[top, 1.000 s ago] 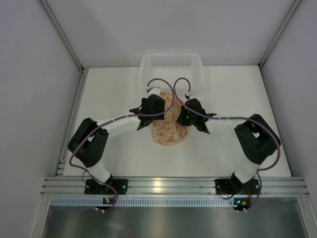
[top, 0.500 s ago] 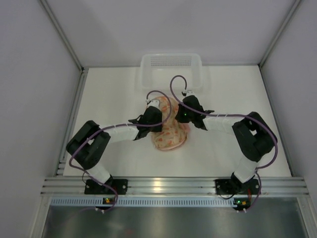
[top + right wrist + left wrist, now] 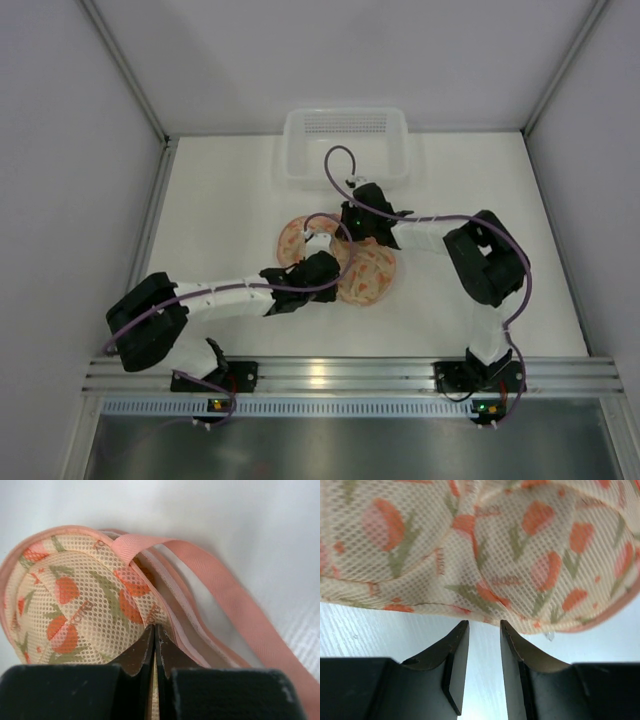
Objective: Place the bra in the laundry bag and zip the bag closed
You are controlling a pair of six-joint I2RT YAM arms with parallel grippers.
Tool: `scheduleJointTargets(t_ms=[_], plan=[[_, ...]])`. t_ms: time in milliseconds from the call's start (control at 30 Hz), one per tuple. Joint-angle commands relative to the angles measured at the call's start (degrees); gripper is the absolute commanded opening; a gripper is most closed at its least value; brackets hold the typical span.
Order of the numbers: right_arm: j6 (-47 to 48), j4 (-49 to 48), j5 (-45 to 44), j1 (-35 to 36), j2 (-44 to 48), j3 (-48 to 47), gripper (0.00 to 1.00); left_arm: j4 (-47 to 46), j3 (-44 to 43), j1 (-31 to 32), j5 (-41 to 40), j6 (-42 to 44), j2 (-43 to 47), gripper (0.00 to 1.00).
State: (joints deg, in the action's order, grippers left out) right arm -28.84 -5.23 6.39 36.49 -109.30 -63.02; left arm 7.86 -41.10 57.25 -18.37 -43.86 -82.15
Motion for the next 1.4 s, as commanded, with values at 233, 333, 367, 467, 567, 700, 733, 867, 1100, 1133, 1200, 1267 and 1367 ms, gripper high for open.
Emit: scheduleJointTargets(t_ms=[233,333,367,467,567,700,733,867,1100,1133,1200,1267,1367], plan=[[0.2,-0.5,6.5,6.0,-1.0,-7.6,0.0,5.0,-2.3,1.4,-6.4,0.3,3.1,0.37],[0.8,1.3,6.0,3.8,4.7,-6.8,0.0,5.0,-2.1,1.1,-9.1,2.9,6.9,0.4],[0.9,1.6,5.9,2.9,6.3,-6.3,0.0,5.1,-2.1,0.8,-9.5,4.6,7.9,0.41],[1.6,3.9,5.9,-1.8,13.0,-4.0,0.08,5.1,-2.7,-1.5,-8.2,6.7,9.2,0.46],[2.0,6.5,5.6,-6.8,21.6,0.6,0.26,4.0,-3.9,-2.9,-6.0,9.2,9.8,0.61],[5.2,12.8,-2.0,-9.2,35.8,8.4,0.61,4.4,-6.7,-2.9,-4.7,12.0,6.7,0.78],[5.3,14.2,-3.0,-9.2,37.9,9.9,0.66,4.4,-7.2,-2.9,-3.9,12.2,6.1,0.79],[3.8,20.8,-6.1,-9.2,47.1,18.0,0.68,3.8,-11.4,-2.8,4.4,12.7,3.6,0.79],[-1.1,20.5,-1.9,-6.0,65.0,37.4,0.62,5.0,-10.7,-0.9,1.7,8.7,-0.7,0.78],[-1.2,18.6,-2.7,-4.3,66.7,38.9,0.61,5.7,-10.1,-0.9,1.1,8.0,-0.9,0.78],[-1.8,16.8,-7.9,3.1,69.9,41.9,0.61,5.6,-8.0,-1.0,-1.2,5.6,-1.9,0.78],[-2.6,15.3,-11.2,7.3,69.4,42.6,0.58,5.6,-7.3,-0.9,-5.2,3.1,-3.4,0.78],[-4.1,13.8,-17.0,13.9,63.8,41.8,0.52,4.7,-6.5,-1.0,-8.9,0.2,-5.6,0.79]])
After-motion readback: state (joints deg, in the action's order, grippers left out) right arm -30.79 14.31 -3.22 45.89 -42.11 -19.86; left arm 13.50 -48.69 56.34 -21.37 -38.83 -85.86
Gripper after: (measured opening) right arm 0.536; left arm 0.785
